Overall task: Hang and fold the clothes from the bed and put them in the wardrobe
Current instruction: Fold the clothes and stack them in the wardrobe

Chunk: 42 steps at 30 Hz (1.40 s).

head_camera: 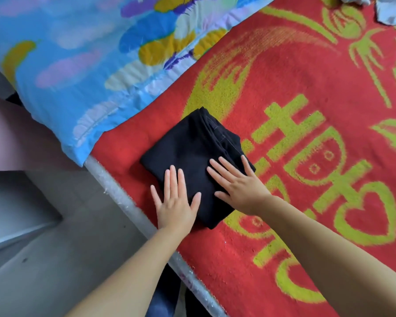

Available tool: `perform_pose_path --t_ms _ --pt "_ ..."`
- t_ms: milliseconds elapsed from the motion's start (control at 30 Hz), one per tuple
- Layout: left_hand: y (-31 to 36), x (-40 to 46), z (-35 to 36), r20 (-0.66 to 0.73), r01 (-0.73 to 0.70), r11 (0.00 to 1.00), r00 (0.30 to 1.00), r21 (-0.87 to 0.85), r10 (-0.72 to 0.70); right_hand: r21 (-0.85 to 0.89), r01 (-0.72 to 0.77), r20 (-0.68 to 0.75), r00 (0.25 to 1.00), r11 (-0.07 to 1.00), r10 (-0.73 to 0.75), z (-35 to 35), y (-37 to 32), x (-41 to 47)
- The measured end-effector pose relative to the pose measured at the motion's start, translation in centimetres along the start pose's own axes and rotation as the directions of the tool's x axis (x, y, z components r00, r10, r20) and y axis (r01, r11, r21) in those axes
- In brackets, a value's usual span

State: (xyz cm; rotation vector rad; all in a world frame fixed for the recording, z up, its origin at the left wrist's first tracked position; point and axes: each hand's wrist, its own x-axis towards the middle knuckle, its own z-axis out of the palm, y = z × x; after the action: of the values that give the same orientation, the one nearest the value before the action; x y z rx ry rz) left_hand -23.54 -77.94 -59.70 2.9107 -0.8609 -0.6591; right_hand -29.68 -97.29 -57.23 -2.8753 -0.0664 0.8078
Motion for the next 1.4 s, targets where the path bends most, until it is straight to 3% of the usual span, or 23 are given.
perform_pose_path --t_ms 200,267,367,433,567,667,733,833,933,1033,1133,1400 --pt "-1.2 0.2 -1.0 -0.048 0.012 0.999 0.999 0.046 -0.010 0.079 -0.240 -0.126 0.960 0.967 0.249 1.4 0.2 -1.7" --pt "-1.0 0.7 -1.9 -0.109 0.045 0.996 0.993 0.071 -0.037 0.045 -0.181 -0.231 0.955 0.982 0.187 0.3 -0.5 -1.2" --pt "-0.8 2.5 -2.9 -0.177 0.111 0.992 0.979 0.063 -0.099 -0.077 0.010 -0.320 0.947 0.997 -0.034 -2.4 -1.7 2.7" --pt "-1.3 3.5 -2.8 -0.172 0.152 0.987 0.975 0.052 -0.141 -0.090 0.028 -0.287 0.956 0.996 -0.053 -3.1 -1.5 5.0" --pt "-2.6 3.9 -2.2 -0.024 0.166 0.986 0.986 0.011 -0.166 -0.028 -0.073 -0.139 0.988 0.997 0.069 -2.4 0.8 6.4" --pt "-1.5 3.8 -4.1 0.028 0.184 0.971 0.981 0.154 -0.190 -0.025 -0.013 -0.059 0.998 1.000 0.011 -3.9 0.6 4.6" --pt "0.5 2.5 -5.1 0.001 0.128 0.965 0.991 0.229 -0.131 -0.076 0.064 0.044 0.997 0.995 -0.060 -4.4 0.7 1.8" --pt "5.0 -1.6 -3.9 0.063 -0.043 0.994 0.997 0.104 0.037 -0.212 0.169 0.158 0.978 0.963 -0.137 -2.3 1.1 -2.8" --pt "7.4 -3.1 -0.3 0.128 0.043 0.997 0.990 0.060 -0.051 -0.327 0.108 0.072 0.993 0.939 -0.089 0.2 1.6 -2.6" --pt "7.5 -2.5 2.4 0.027 0.119 0.990 0.992 0.075 -0.122 -0.311 0.055 -0.069 0.994 0.949 -0.080 1.6 1.6 -0.7" --pt "7.0 -2.5 2.8 0.004 0.087 0.996 0.996 -0.005 -0.087 -0.217 0.016 -0.112 0.993 0.976 -0.041 1.5 1.0 -0.8" --pt "4.6 -4.0 -5.9 0.107 0.136 0.961 0.988 -0.241 -0.113 -0.139 -0.053 0.062 0.996 0.989 0.062 -8.9 -3.9 -2.5"
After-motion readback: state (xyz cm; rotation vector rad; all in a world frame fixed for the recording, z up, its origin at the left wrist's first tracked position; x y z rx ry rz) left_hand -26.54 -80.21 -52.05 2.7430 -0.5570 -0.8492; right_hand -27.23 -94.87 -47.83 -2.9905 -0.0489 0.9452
